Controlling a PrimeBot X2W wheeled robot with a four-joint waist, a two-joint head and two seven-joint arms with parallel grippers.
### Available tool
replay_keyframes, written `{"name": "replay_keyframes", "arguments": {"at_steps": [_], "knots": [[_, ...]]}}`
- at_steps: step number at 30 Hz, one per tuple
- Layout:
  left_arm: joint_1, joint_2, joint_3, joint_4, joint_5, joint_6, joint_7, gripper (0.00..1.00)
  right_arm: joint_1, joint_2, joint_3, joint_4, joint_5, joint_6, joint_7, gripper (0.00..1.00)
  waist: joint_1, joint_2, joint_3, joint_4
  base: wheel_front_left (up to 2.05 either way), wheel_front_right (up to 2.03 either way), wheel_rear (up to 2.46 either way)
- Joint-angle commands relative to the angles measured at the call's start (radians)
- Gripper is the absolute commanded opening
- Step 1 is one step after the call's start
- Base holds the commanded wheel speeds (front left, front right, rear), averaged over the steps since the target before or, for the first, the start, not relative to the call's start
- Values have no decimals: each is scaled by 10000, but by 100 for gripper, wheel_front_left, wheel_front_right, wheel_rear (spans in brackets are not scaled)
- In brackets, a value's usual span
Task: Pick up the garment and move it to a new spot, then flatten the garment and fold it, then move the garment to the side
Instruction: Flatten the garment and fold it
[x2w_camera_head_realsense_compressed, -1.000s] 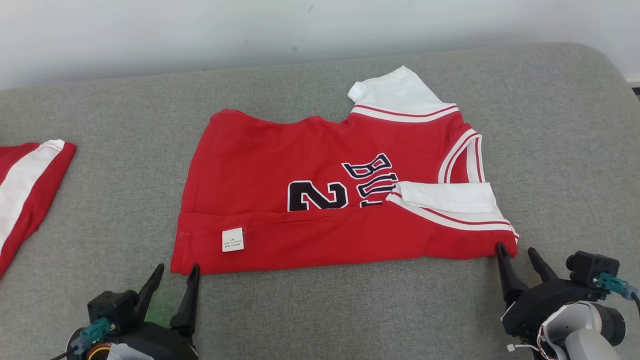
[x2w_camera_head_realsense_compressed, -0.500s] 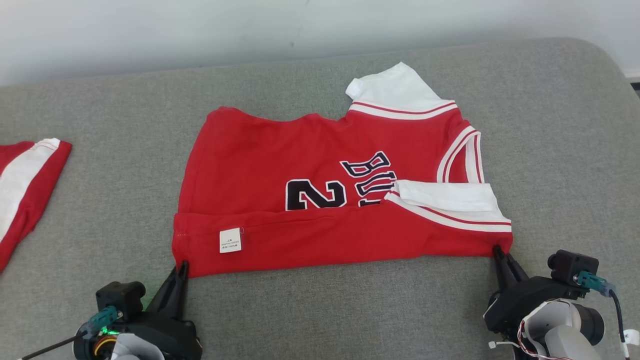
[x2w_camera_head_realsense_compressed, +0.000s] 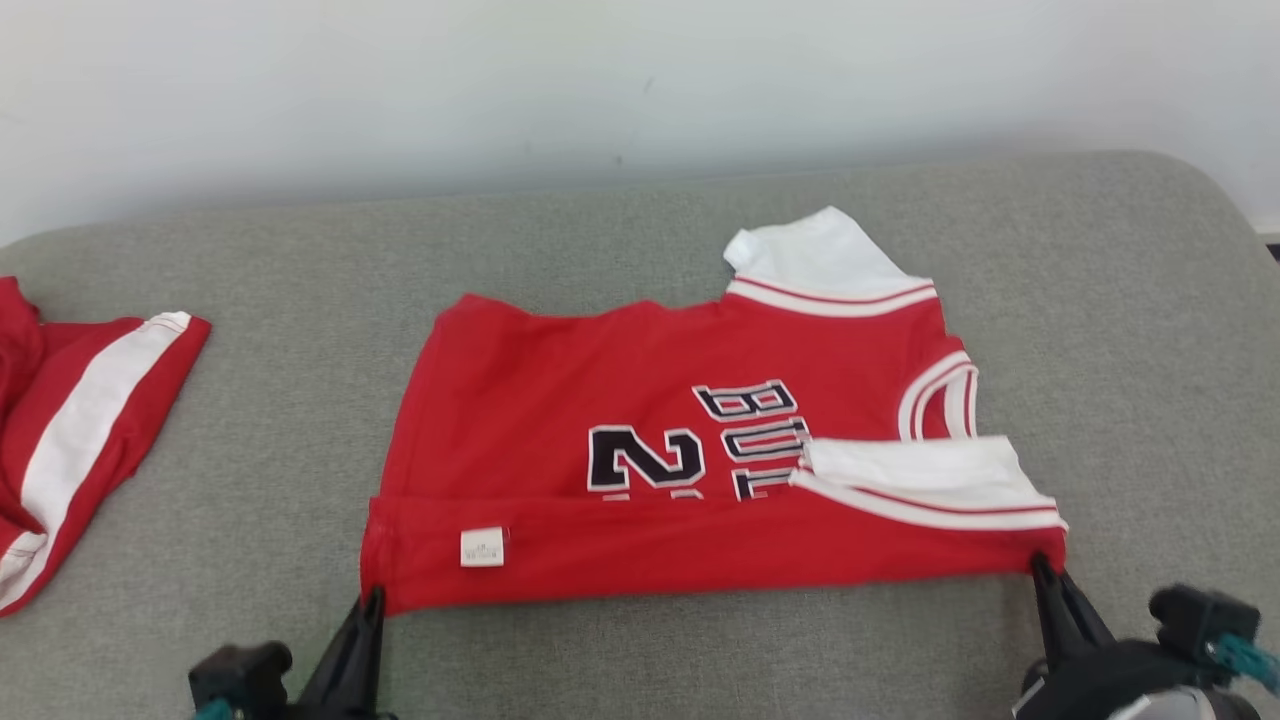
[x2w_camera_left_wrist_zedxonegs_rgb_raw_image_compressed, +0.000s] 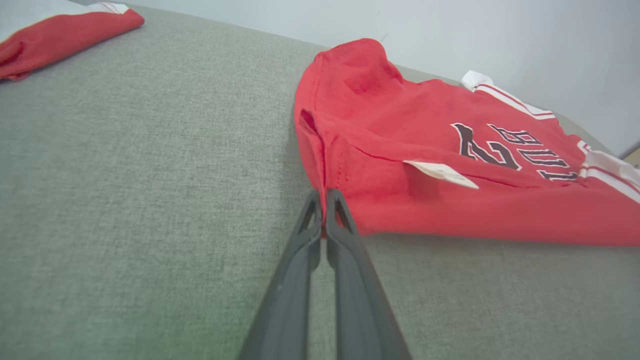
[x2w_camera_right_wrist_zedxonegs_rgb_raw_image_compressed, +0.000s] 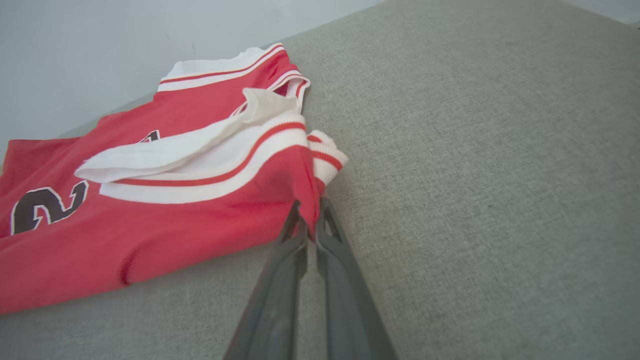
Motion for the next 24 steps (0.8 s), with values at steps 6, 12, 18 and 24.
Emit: {"name": "replay_keyframes", "arguments": {"at_steps": [6, 12, 18, 24], "knots": [[1217, -128, 303, -727, 76, 242, -34, 0, 1581, 25, -613, -1569, -41, 4, 617, 0, 1, 0, -259, 234, 0, 0, 0], [1833, -158, 409, -828, 48, 281, -35, 0, 2897, 394, -1316, -3096, -196, 4, 1586, 0, 1, 0, -315, 365, 0, 0, 0], [1960, -295, 391, -796, 305, 349, -35, 100, 3412, 833, -1596, -3830, -357, 4, 2083, 100, 1, 0, -358, 390, 0, 0, 0], [1914, -431, 977, -1298, 879, 322, -36, 100, 3214, 969, -1524, -4351, -793, 4, 1727, 100, 1, 0, -485, 445, 0, 0, 0]]}}
